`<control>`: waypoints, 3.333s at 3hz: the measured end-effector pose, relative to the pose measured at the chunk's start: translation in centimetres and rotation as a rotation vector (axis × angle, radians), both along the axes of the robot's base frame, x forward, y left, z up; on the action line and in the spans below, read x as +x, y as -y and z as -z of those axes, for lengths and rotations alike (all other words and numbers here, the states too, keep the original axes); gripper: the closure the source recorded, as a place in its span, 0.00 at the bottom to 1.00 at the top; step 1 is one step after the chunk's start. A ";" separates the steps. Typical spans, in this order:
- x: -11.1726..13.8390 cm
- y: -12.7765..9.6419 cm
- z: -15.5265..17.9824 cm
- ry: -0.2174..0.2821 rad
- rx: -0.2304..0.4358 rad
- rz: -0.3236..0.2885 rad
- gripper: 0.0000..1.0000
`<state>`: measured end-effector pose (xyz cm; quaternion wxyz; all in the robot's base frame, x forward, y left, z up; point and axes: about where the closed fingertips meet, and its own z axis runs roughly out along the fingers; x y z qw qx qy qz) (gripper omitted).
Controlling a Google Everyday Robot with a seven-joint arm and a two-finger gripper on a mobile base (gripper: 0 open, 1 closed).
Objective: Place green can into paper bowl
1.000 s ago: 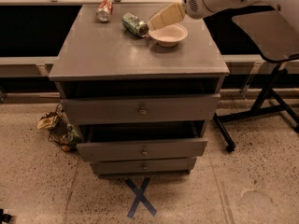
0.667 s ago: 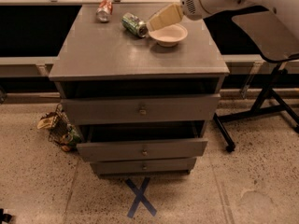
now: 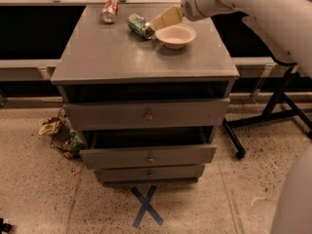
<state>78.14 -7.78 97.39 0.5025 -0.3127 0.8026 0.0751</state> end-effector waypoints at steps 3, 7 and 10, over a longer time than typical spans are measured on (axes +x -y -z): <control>6.2 -4.1 2.6 0.016 0.067 -0.075 0.00; 11.6 -10.3 8.4 -0.027 0.095 -0.094 0.00; 13.9 -11.5 11.8 -0.075 0.095 -0.091 0.23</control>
Offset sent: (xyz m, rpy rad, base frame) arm 0.0731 0.0377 -0.0250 0.0898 -0.0254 0.0857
